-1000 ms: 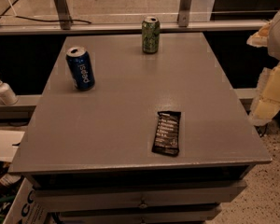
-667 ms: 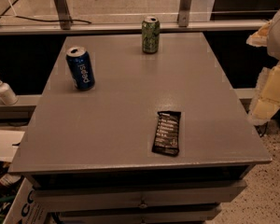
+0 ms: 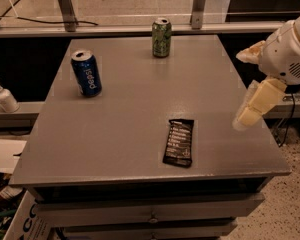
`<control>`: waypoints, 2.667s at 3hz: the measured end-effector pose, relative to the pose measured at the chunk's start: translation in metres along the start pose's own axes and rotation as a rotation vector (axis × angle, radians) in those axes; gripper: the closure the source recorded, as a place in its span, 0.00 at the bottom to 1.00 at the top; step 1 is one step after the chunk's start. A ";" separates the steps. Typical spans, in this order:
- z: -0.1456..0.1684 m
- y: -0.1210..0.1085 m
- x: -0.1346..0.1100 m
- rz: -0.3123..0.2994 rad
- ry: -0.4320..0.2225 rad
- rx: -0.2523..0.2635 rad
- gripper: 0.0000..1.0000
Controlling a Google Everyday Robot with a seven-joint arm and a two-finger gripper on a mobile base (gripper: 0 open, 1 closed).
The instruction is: Move green can near rxbar chocolate
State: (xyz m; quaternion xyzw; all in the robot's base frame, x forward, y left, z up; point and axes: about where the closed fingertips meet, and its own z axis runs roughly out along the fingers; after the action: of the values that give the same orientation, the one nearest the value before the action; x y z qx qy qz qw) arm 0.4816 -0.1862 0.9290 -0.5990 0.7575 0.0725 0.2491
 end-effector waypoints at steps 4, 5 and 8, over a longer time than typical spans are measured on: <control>0.050 -0.089 -0.066 0.168 -0.552 -0.065 0.00; 0.050 -0.089 -0.067 0.168 -0.553 -0.065 0.00; 0.103 -0.163 -0.091 0.266 -0.752 0.099 0.00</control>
Offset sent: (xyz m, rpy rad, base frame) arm 0.0825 0.0466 -0.0085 0.4940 -0.0001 0.0156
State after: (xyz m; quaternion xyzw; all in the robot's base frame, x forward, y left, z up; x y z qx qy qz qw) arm 0.6800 -0.1091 0.9134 -0.4147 0.6870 0.2817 0.5260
